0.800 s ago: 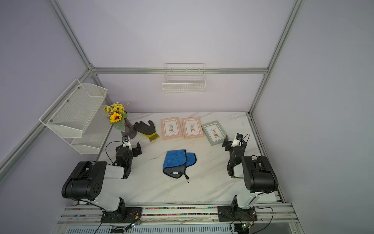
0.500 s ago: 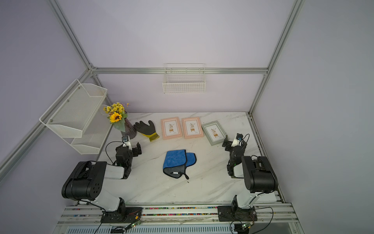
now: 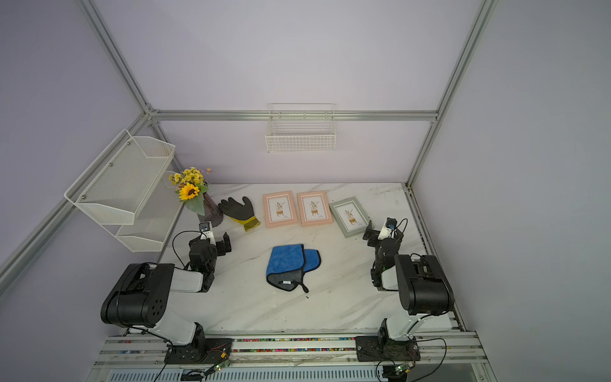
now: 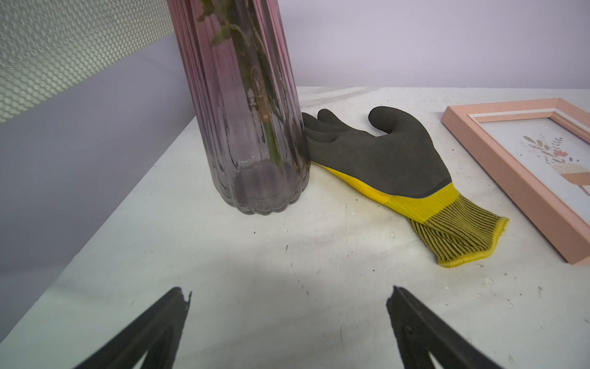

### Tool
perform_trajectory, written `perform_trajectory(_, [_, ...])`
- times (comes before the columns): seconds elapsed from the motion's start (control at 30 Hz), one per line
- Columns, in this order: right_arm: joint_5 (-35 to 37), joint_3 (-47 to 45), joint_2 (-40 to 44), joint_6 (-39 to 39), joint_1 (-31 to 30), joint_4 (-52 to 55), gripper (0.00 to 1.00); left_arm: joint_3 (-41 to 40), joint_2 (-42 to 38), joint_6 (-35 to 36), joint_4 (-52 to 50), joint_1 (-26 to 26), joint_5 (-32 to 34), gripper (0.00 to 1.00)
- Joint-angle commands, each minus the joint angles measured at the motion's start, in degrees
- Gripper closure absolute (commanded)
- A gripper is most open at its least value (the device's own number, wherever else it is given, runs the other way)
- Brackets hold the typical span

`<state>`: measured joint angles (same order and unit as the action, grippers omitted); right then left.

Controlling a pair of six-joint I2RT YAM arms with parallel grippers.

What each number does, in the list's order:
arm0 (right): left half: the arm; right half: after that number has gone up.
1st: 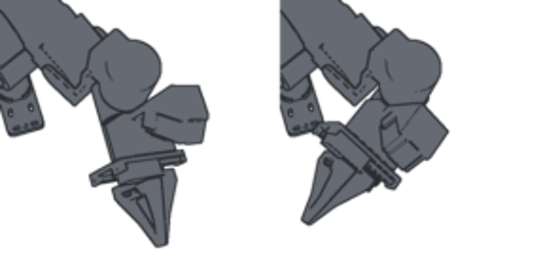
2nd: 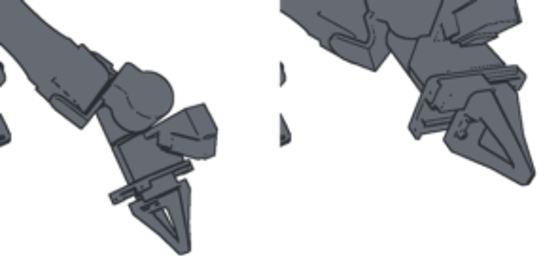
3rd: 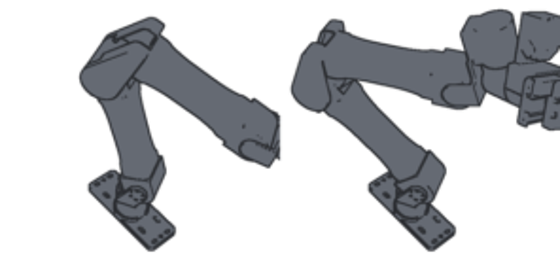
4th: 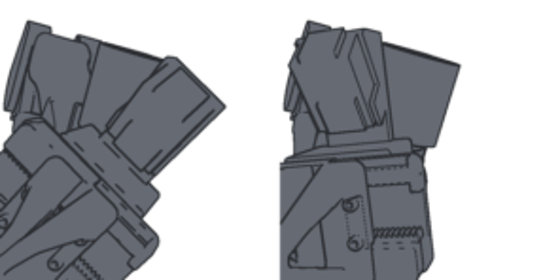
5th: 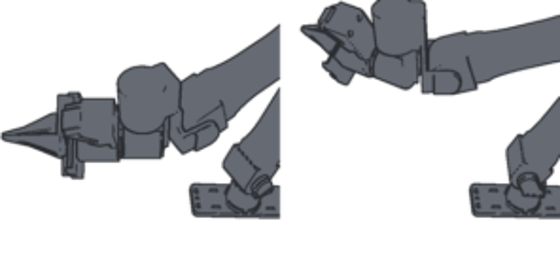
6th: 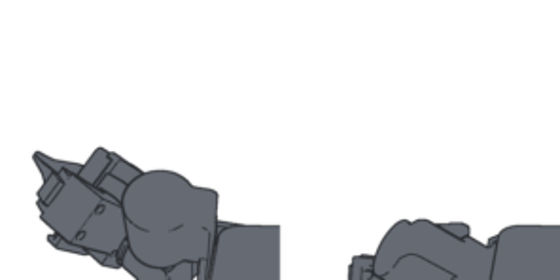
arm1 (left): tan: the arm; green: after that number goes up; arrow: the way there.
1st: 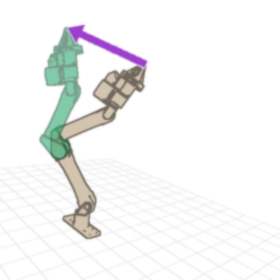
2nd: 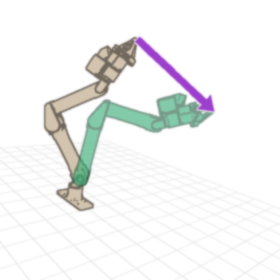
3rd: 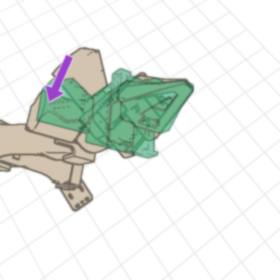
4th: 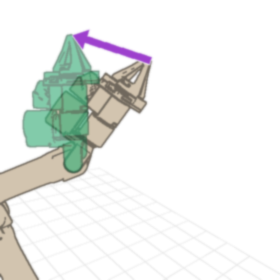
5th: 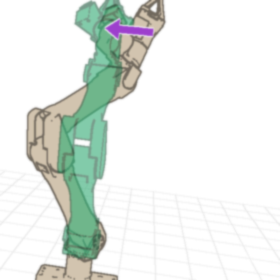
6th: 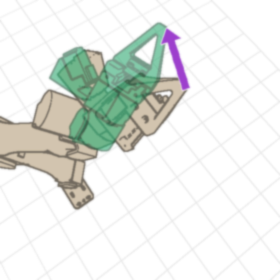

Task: Wipe the picture frame with a cloth
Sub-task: Pick up the cleaning item at the center of the board.

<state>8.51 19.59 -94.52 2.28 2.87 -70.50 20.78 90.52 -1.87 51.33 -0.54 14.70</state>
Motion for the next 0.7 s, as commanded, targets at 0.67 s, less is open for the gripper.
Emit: perform_trajectory(0.67, [-7.83, 4.62, 39.02, 11.45, 0.0, 33.14, 0.03, 22.56, -23.85, -37.63, -61.38, -10.27, 20.3, 0.0])
